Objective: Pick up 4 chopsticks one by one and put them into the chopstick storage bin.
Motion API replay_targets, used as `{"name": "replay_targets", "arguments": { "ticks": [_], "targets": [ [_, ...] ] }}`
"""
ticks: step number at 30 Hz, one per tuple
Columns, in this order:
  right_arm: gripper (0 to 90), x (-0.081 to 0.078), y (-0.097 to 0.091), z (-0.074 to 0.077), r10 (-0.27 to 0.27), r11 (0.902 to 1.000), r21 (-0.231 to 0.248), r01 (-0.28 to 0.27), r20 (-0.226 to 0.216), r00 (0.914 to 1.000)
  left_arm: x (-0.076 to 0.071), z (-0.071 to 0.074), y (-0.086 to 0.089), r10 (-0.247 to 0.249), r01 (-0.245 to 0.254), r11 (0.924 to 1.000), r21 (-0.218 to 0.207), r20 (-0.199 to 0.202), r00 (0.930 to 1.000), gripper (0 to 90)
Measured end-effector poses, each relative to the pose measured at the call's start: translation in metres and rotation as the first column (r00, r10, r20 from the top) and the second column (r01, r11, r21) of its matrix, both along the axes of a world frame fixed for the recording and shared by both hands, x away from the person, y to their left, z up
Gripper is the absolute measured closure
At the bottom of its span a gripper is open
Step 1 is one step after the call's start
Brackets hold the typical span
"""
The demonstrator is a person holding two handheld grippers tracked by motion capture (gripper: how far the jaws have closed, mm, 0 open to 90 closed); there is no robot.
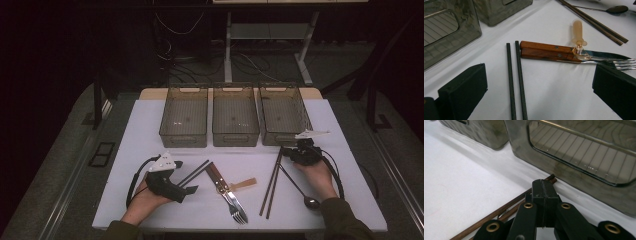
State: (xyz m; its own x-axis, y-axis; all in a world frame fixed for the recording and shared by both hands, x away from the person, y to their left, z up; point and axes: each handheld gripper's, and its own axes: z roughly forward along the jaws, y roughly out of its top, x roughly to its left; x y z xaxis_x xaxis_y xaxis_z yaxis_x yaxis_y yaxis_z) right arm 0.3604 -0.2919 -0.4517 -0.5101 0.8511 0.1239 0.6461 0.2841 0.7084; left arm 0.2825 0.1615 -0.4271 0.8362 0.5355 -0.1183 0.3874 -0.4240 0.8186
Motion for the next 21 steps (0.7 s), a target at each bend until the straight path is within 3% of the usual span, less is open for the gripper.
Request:
{"name": "replay_targets", "arguments": {
  "ticks": [21],
  "targets": [
    [89.9, -0.001, 0.013, -0.001, 0.042, 0.9991, -0.006, -0.042, 0.001, 0.9991, 0.000, 0.000, 0.000, 0.000, 0.000, 1.0000, 0.000, 0.000, 1.0000, 0.0]
  ]
}}
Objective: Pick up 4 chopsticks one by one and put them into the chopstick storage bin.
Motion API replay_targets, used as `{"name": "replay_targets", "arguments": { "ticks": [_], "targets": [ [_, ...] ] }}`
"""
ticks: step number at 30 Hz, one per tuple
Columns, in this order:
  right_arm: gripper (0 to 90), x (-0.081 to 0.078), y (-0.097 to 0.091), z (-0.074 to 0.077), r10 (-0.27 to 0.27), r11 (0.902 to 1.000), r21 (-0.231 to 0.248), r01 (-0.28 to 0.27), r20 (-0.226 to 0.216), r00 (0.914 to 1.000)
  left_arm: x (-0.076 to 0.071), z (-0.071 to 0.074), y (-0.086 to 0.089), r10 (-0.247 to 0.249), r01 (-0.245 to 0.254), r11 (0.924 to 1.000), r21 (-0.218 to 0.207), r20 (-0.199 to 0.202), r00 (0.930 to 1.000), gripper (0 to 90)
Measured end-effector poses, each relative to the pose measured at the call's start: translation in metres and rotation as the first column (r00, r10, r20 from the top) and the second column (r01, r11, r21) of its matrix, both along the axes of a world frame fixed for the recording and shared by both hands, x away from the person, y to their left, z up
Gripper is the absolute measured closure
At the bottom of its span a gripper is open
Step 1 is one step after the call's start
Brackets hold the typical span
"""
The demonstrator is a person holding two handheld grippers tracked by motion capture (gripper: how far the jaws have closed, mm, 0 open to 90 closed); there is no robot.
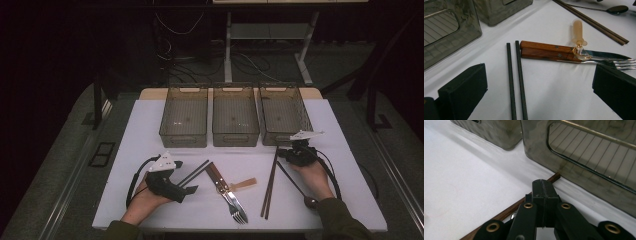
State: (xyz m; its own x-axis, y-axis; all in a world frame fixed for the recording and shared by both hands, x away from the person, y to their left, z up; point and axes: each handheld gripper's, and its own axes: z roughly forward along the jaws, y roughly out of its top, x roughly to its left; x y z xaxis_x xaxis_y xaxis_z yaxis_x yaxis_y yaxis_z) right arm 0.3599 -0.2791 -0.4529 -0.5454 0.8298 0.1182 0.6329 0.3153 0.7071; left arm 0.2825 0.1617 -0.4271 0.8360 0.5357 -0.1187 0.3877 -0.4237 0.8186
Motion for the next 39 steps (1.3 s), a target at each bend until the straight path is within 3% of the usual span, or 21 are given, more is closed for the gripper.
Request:
{"name": "replay_targets", "arguments": {
  "ticks": [10, 17, 39],
  "targets": [
    [89.9, 0.000, 0.005, -0.001, 0.010, 0.9999, -0.007, -0.010, -0.001, 0.9999, 0.000, 0.000, 0.000, -0.006, 0.006, 1.0000, 0.008, 0.001, 1.0000, 0.0],
    [89.9, 0.000, 0.019, 0.000, 0.044, 0.9990, -0.011, -0.044, 0.001, 0.9990, 0.000, 0.000, 0.000, -0.003, 0.003, 1.0000, 0.005, -0.001, 1.0000, 0.0],
    [89.9, -0.003, 0.038, 0.000, 0.106, 0.9939, -0.032, -0.105, 0.006, 0.9944, 0.000, 0.000, 0.000, -0.001, 0.001, 1.0000, 0.003, -0.001, 1.0000, 0.0]
  ]
}}
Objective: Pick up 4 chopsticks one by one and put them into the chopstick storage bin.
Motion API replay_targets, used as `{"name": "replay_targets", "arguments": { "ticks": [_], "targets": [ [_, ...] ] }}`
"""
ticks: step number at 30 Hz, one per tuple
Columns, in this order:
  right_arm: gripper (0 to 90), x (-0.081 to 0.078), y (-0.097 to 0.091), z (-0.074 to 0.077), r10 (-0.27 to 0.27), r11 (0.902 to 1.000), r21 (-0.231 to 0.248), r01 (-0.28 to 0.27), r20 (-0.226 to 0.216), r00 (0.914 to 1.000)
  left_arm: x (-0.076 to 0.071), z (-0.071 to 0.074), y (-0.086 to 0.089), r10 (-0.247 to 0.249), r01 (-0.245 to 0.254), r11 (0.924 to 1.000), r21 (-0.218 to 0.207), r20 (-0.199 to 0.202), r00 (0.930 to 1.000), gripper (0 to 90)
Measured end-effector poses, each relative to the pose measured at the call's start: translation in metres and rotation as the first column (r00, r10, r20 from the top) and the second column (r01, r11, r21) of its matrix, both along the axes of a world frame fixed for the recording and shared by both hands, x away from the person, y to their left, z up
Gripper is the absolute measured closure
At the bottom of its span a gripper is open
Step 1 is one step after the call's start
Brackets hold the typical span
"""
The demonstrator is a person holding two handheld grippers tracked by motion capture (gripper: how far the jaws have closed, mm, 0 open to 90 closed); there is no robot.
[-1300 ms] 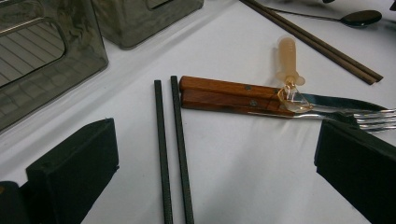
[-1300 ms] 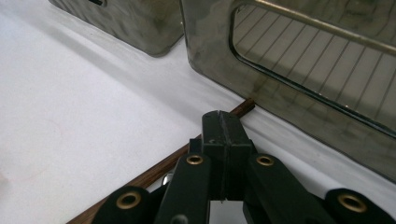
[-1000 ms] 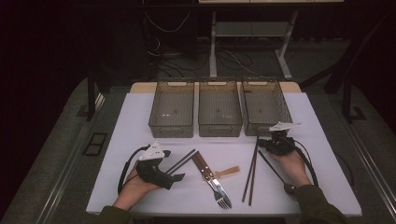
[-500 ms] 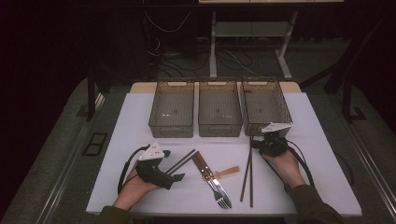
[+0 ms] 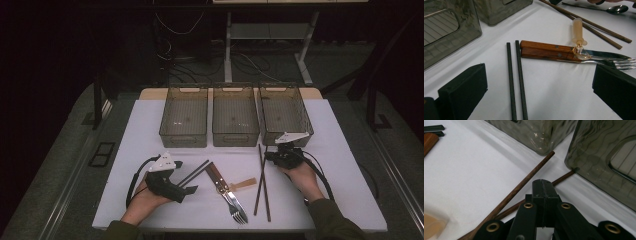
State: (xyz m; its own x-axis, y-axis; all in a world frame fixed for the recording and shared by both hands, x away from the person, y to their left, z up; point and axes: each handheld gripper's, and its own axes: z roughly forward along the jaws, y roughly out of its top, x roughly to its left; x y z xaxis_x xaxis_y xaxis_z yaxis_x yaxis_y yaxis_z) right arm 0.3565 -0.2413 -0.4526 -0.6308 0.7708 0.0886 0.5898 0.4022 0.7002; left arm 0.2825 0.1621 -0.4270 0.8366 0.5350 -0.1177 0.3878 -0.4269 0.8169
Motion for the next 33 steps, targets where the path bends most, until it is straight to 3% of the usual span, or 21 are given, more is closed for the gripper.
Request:
{"name": "replay_targets", "arguments": {
  "ticks": [5, 9, 17, 19, 30, 32, 33],
  "targets": [
    [89.8, -0.001, 0.000, 0.002, -0.011, 0.9999, 0.003, 0.011, 0.006, 0.9999, 0.000, 0.000, 0.000, 0.000, 0.000, 1.0000, -0.001, 0.002, 1.0000, 0.0],
    [89.9, -0.007, -0.003, 0.013, -0.011, 0.9991, 0.041, 0.011, 0.017, 0.9998, 0.000, 0.000, 0.001, 0.003, -0.003, 1.0000, -0.003, 0.001, 1.0000, 0.0],
    [89.9, -0.040, 0.007, 0.021, 0.086, 0.9961, 0.023, -0.086, -0.006, 0.9963, 0.000, 0.000, 0.001, 0.003, -0.003, 1.0000, 0.003, 0.002, 1.0000, 0.0],
    [89.8, -0.053, 0.015, 0.022, 0.134, 0.9907, 0.029, -0.133, -0.024, 0.9907, -0.001, 0.000, 0.001, 0.002, -0.002, 1.0000, 0.004, 0.003, 1.0000, 0.0],
    [89.8, -0.084, 0.029, 0.016, 0.230, 0.9733, 0.018, -0.229, -0.076, 0.9703, -0.001, 0.000, 0.002, 0.007, -0.007, 1.0000, 0.000, 0.001, 1.0000, 0.0],
    [89.8, -0.092, 0.033, 0.015, 0.262, 0.9649, 0.009, -0.262, -0.083, 0.9614, -0.001, 0.000, 0.002, 0.007, -0.007, 1.0000, 0.001, 0.002, 1.0000, 0.0],
    [89.8, -0.092, 0.033, 0.015, 0.262, 0.9649, 0.009, -0.262, -0.083, 0.9614, -0.001, 0.000, 0.002, 0.008, -0.008, 1.0000, 0.001, 0.002, 1.0000, 0.0]
  ]
}}
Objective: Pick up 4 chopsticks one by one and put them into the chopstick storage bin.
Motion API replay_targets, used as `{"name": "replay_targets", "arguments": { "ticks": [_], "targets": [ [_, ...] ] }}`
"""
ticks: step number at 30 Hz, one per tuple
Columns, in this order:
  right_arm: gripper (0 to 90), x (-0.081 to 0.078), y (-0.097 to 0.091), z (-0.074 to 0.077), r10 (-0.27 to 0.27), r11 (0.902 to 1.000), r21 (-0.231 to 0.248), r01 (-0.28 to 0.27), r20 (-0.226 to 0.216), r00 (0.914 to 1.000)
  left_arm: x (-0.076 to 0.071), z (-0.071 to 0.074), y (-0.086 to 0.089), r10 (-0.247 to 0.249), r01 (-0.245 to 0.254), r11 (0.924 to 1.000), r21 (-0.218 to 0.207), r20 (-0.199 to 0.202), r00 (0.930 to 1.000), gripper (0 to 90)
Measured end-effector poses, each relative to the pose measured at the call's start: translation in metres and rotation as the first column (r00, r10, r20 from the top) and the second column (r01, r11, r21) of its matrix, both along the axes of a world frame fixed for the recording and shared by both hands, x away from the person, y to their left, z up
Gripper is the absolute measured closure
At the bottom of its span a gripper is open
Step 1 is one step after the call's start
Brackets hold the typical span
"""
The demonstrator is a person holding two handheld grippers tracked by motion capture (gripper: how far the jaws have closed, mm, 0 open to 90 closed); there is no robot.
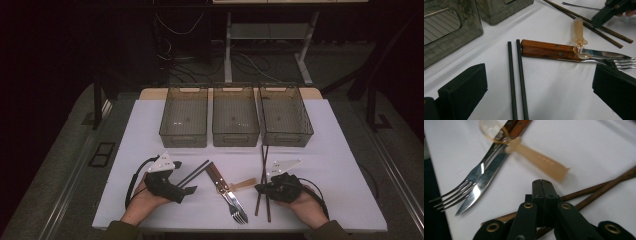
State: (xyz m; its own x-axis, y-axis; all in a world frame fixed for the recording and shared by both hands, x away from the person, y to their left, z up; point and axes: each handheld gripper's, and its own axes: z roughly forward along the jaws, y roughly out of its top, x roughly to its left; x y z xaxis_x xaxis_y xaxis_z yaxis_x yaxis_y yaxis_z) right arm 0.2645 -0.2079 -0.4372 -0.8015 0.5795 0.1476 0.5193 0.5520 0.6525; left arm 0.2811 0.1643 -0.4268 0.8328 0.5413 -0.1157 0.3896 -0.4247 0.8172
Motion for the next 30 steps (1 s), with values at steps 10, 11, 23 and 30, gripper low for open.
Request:
{"name": "replay_targets", "arguments": {
  "ticks": [10, 11, 23, 30],
  "targets": [
    [89.9, -0.014, 0.008, -0.005, 0.060, 0.9976, -0.033, -0.061, -0.025, 0.9979, 0.000, 0.000, 0.001, 0.002, -0.002, 1.0000, 0.001, -0.001, 1.0000, 0.0],
    [89.9, -0.015, 0.007, -0.005, 0.060, 0.9976, -0.034, -0.061, -0.027, 0.9978, 0.000, 0.000, 0.001, 0.002, -0.002, 1.0000, 0.001, -0.002, 1.0000, 0.0],
    [89.9, -0.028, -0.006, -0.003, 0.051, 0.9964, -0.066, -0.053, -0.029, 0.9983, 0.000, -0.001, 0.001, 0.000, 0.000, 1.0000, 0.002, -0.005, 1.0000, 0.0],
    [89.9, -0.032, -0.015, -0.002, 0.048, 0.9953, -0.083, -0.050, -0.029, 0.9984, 0.000, -0.001, 0.001, -0.002, 0.002, 1.0000, 0.005, -0.005, 1.0000, 0.0]
  ]
}}
